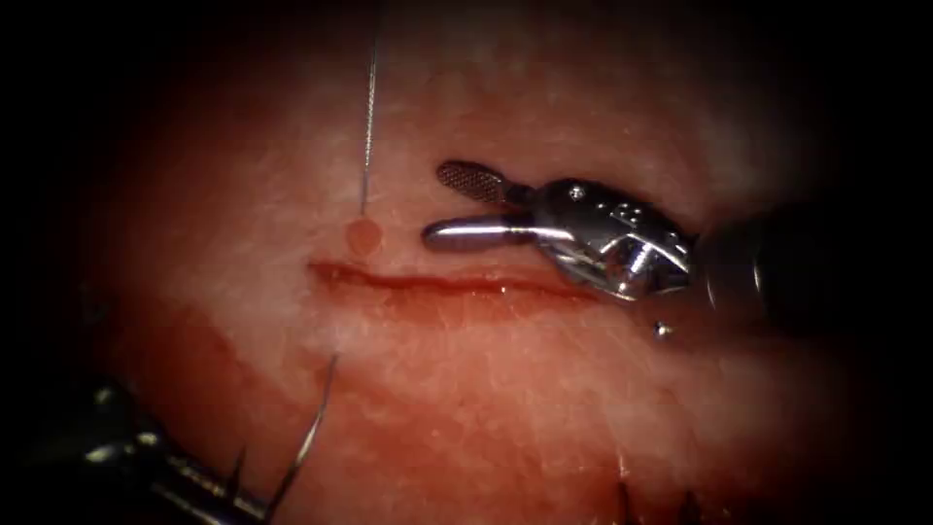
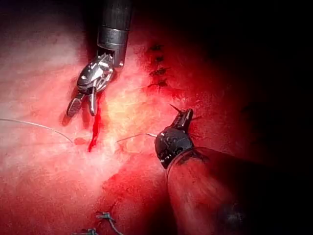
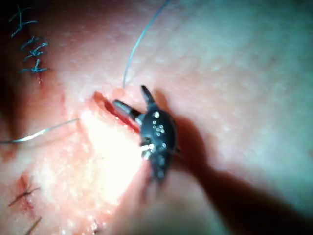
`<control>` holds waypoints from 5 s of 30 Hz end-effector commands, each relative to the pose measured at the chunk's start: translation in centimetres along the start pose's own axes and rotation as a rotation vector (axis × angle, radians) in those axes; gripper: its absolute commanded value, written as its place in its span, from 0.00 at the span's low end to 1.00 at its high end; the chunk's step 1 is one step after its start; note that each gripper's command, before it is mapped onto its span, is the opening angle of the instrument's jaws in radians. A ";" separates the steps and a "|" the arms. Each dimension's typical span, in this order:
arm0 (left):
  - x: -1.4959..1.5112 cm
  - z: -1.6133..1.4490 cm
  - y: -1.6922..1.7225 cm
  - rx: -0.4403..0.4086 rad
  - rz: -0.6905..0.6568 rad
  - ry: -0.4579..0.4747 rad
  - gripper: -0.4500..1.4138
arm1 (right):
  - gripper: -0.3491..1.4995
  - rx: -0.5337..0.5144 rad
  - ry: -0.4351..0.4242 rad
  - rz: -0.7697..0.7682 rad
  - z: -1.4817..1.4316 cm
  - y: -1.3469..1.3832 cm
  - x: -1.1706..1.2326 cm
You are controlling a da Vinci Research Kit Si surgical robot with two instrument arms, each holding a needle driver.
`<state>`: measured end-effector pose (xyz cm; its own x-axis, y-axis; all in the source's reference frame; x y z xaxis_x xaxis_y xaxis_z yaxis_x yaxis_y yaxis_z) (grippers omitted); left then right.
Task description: Wound Closure
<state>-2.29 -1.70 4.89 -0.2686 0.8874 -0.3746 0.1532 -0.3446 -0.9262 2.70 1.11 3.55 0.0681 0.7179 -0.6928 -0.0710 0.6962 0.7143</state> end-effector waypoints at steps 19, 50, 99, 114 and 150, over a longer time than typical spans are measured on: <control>0.10 -0.14 0.16 0.124 0.133 0.070 0.00 | 0.76 0.179 -0.114 -0.162 0.62 -0.96 -0.44; 0.35 -0.17 0.53 0.243 0.346 0.093 0.00 | 0.00 0.061 -0.266 -0.205 0.81 -0.78 -0.72; 0.37 -1.49 -0.04 0.707 0.493 0.191 0.00 | 0.62 -0.160 -0.330 -0.361 0.89 -0.83 -0.41; 0.26 -1.48 -0.18 0.707 0.517 0.202 0.00 | 0.00 -0.095 -0.350 -0.289 0.77 -1.40 -0.23; 0.01 -1.98 -0.62 0.820 0.513 0.276 0.00 | 0.64 -0.157 -0.318 -0.394 0.54 -1.29 -0.10</control>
<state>-0.46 -0.75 5.52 -0.1082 0.5712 -0.8137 -0.5464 -0.7179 -0.4313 3.27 0.23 2.70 0.4175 0.3796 -0.8256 -0.1281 0.9241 0.3601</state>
